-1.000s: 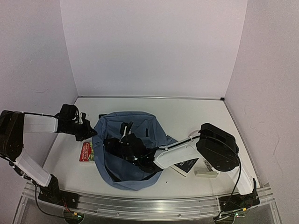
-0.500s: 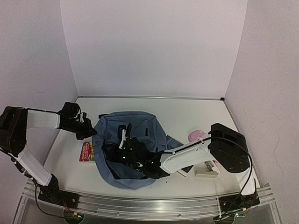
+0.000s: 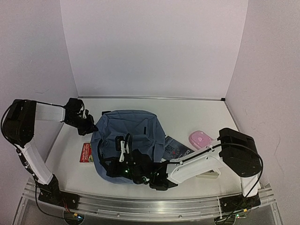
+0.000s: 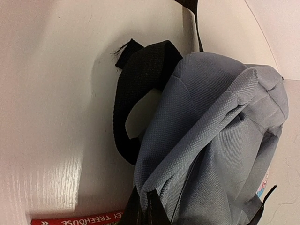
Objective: Pack the student bag
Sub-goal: Unzip the student bag at the center of the board.
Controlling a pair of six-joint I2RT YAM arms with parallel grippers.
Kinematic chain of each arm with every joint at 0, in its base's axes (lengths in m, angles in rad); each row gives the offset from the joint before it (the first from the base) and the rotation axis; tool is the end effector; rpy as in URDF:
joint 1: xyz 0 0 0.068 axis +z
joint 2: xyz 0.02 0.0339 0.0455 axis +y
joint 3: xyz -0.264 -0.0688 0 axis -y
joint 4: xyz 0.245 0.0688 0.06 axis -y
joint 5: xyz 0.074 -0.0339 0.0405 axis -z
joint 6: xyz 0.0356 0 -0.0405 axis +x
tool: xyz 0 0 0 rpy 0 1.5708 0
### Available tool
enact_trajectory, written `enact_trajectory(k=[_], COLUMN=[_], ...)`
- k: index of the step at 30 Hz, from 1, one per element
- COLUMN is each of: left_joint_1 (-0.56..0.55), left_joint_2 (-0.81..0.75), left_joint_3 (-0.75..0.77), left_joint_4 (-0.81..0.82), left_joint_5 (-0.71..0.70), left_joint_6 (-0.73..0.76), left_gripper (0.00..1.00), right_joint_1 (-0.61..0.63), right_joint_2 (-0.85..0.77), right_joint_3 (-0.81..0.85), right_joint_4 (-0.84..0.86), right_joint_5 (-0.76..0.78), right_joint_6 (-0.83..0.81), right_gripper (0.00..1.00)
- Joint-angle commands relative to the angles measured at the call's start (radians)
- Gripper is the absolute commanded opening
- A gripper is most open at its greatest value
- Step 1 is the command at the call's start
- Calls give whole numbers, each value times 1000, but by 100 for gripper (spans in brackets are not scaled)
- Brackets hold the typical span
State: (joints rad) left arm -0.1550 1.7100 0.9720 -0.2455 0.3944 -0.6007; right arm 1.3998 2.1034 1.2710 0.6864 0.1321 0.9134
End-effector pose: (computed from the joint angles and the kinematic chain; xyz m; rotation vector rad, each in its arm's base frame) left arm 0.3313 -0.0656 0.1655 -0.4265 2.6015 -0.7822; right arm 0.0848 0.4638 0.1842 -0.3700 1.9651 1.5253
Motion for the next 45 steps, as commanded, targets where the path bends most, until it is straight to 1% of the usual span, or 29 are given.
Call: enact_trajectory(k=[1,4,5,6,7,9,10,12,13,15,18,21,23,26,28,34,38,40,41,44,45], left_joint_1=[25,25,25,25,24,23,22,18,13,-7,-66,-163,-208,-243,-255,-287,-293,-300,-307,-324,-325], left_joint_2=[43,62,62,60,51,13,-9,-77,-116,-186,-286,-393,-447,-541,-586,-613,-613,-605,-600,-571,-566], left_joint_3=[127,166,175,180,182,170,154,129,119,103,60,-8,-57,-130,-171,-214,-258,-283,-293,-305,-309], left_joint_4=[45,14,0,-17,-36,-73,-89,-132,-157,-230,-327,-379,-396,-418,-434,-509,-456,-393,-375,-334,-322], left_joint_5=[-98,-104,-106,-111,-124,-156,-171,-210,-236,-282,-303,-314,-287,-252,-237,-173,-109,-69,-56,-51,-59], left_joint_6=[36,52,58,65,69,74,73,69,65,49,-12,-94,-153,-232,-260,-277,-293,-313,-319,-325,-324], left_gripper=[0,0,1,5,13,41,54,75,82,86,87,85,84,80,78,77,76,74,71,55,48], right_joint_1=[43,48,48,48,49,49,49,49,48,49,48,48,48,48,48,49,49,48,49,49,49], right_joint_2=[-83,-83,-81,-80,-79,-76,-75,-68,-66,-58,-44,-34,-30,-25,-20,-8,2,8,9,10,10], right_joint_3=[-28,-47,-50,-49,-46,-41,-35,-26,-21,-8,10,25,31,33,33,48,57,61,64,68,68], right_joint_4=[39,39,39,40,41,41,41,41,42,42,39,36,30,25,23,7,-4,-10,-12,-18,-20], right_joint_5=[-15,0,6,12,18,31,35,42,42,41,41,47,51,59,63,74,79,77,77,79,81], right_joint_6=[3,16,19,17,14,7,0,-9,-15,-23,-32,-37,-38,-41,-42,-47,-48,-49,-50,-51,-52], right_gripper=[0,0,0,0,0,0,0,0,0,0,0,0,0,0,0,0,0,0,0,0,0])
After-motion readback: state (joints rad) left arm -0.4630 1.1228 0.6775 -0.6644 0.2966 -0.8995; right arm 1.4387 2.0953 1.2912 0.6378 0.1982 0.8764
